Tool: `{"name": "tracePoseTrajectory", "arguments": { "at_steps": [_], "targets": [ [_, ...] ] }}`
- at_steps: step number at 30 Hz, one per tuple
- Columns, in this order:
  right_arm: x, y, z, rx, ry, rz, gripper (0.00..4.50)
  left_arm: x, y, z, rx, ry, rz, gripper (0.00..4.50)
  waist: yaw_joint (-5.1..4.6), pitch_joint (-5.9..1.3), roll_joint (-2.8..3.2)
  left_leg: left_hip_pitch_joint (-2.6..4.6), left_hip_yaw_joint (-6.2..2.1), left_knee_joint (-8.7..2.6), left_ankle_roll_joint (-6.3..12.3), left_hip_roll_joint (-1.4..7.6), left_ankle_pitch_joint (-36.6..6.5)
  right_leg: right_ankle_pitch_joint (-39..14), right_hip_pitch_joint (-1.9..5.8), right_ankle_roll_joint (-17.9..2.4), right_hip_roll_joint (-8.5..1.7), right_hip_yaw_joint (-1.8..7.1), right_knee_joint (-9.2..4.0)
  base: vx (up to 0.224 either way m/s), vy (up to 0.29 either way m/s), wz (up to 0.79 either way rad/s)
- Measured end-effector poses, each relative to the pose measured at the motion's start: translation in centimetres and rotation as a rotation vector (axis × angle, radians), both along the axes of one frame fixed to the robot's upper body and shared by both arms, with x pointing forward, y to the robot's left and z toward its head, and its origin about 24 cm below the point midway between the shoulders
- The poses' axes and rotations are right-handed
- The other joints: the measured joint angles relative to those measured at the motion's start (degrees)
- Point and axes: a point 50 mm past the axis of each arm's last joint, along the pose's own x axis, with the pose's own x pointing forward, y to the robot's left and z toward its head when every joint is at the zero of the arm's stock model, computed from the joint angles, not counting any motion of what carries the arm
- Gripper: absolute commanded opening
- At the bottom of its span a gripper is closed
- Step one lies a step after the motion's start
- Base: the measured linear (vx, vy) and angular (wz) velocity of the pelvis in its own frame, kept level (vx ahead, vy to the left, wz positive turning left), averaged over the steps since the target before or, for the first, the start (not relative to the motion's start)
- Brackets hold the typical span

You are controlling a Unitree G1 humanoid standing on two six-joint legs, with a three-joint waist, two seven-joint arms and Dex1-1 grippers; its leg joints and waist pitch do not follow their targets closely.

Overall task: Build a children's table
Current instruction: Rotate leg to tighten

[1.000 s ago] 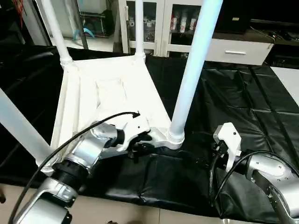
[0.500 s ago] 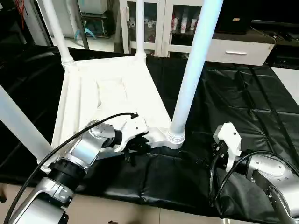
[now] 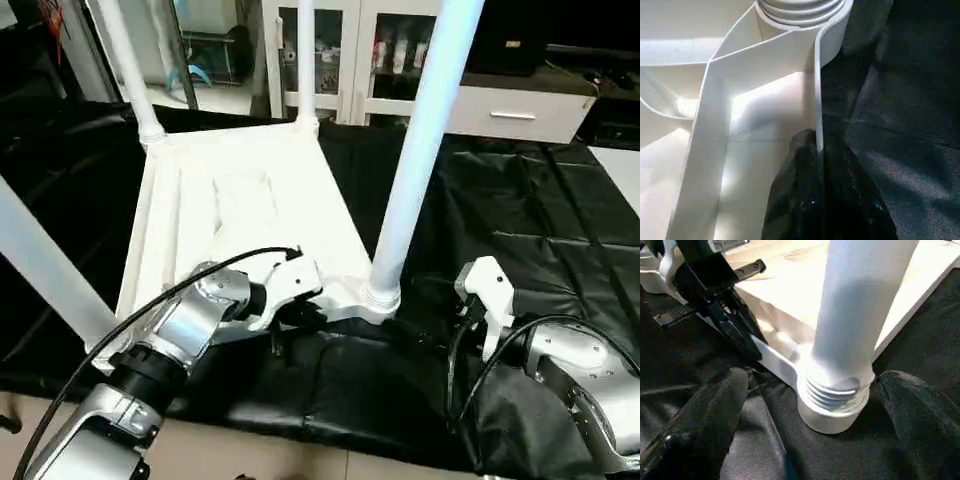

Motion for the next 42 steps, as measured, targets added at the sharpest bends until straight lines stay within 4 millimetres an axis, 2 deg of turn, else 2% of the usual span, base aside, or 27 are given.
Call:
{"name": "tracePoseTrajectory", "arguments": {
  "at_steps": [6,11,18,22,24,27,29,32,33,34,37,38,42],
  "targets": [
    [0.8,-1.3,-0.5,-0.023,0.054,0.023,4.50,-0.6,0.5,0.0,-0.012,0.025,-0.072,0.02,0.12,0.01,-0.02,0.01,0.02,0.05,0.00,0.00,0.0,0.0,-0.01,0.0,-0.04,-0.02,0.02,0.000,0.000,0.00],
    [1.7,-0.9,-0.4,-0.025,0.064,0.081,4.50,-1.3,0.1,-0.1,-0.016,0.035,-0.141,0.02,0.16,0.04,-0.12,0.03,0.03,0.20,0.01,-0.02,0.0,0.0,0.01,0.0,-0.09,0.02,0.04,0.000,0.000,0.00],
    [1.6,-0.4,-0.9,-0.060,0.139,0.235,4.50,-1.5,-0.2,-0.1,-0.016,0.032,-0.187,0.02,0.55,0.05,-0.28,0.00,0.06,0.22,0.04,-0.01,0.0,0.0,0.06,0.0,-0.12,0.01,0.05,0.000,0.000,0.00],
    [2.0,-0.5,-1.3,-0.076,0.155,0.252,4.50,-1.5,-0.3,0.0,-0.015,0.029,-0.191,0.02,0.64,0.07,-0.32,0.00,0.06,0.22,0.05,-0.01,0.0,0.0,0.06,0.0,-0.12,0.01,0.08,0.000,0.000,0.00],
    [2.3,-0.4,-1.2,-0.075,0.148,0.250,4.22,-1.5,-0.3,0.0,-0.015,0.029,-0.192,0.00,0.64,0.07,-0.33,0.00,0.06,0.22,0.05,0.00,0.0,0.0,0.06,0.0,-0.11,0.01,0.08,0.000,0.000,0.00],
    [2.6,-0.2,-1.0,-0.069,0.145,0.265,4.14,-1.5,-0.3,0.0,-0.014,0.029,-0.193,0.00,0.66,0.07,-0.34,0.00,0.07,0.22,0.05,0.00,0.0,0.0,0.06,0.0,-0.11,0.01,0.08,0.000,0.000,0.00],
    [2.7,0.0,-1.0,-0.065,0.146,0.278,3.78,-1.5,-0.3,0.0,-0.013,0.028,-0.197,0.00,0.70,0.04,-0.40,0.00,0.06,0.21,0.05,0.00,0.0,0.0,0.06,0.0,-0.11,0.00,0.08,0.000,0.000,0.00],
    [2.6,0.0,-1.5,-0.063,0.169,0.289,3.73,-1.5,-0.3,0.0,-0.011,0.026,-0.198,0.00,0.70,0.03,-0.52,0.00,0.07,0.21,0.05,0.00,0.0,0.0,0.06,0.0,-0.11,0.01,0.08,0.000,0.000,0.00],
    [2.6,0.1,-1.6,-0.063,0.174,0.295,3.67,-1.5,-0.2,0.0,-0.011,0.025,-0.198,0.00,0.70,0.03,-0.56,0.01,0.07,0.21,0.05,0.00,0.0,0.0,0.06,0.0,-0.11,0.01,0.09,0.000,0.000,0.00],
    [2.5,0.1,-1.6,-0.062,0.176,0.299,3.39,-1.5,-0.2,0.0,-0.010,0.025,-0.198,0.00,0.69,0.02,-0.60,0.01,0.07,0.21,0.05,0.00,0.0,0.0,0.06,0.0,-0.11,0.01,0.09,0.000,0.000,0.00],
    [2.7,0.1,-1.7,-0.063,0.184,0.304,3.32,-1.5,-0.2,0.0,-0.007,0.025,-0.199,0.00,0.68,-0.01,-0.77,0.02,0.06,0.21,0.05,0.00,0.0,0.0,0.06,0.0,-0.11,0.01,0.11,0.000,0.000,0.00],
    [2.8,0.1,-1.7,-0.064,0.184,0.309,3.03,-1.5,-0.2,0.0,-0.006,0.024,-0.199,0.00,0.68,-0.02,-0.81,0.01,0.06,0.21,0.05,0.00,0.0,0.0,0.06,0.0,-0.11,0.00,0.12,0.000,0.000,0.00],
    [2.9,0.2,-1.6,-0.076,0.182,0.318,2.86,-1.5,-0.2,0.0,-0.003,0.025,-0.199,0.00,0.63,-0.13,-0.97,0.02,0.06,0.21,0.04,0.01,0.0,0.0,0.06,0.0,-0.10,0.01,0.12,0.000,0.000,0.00]
  ]
}}
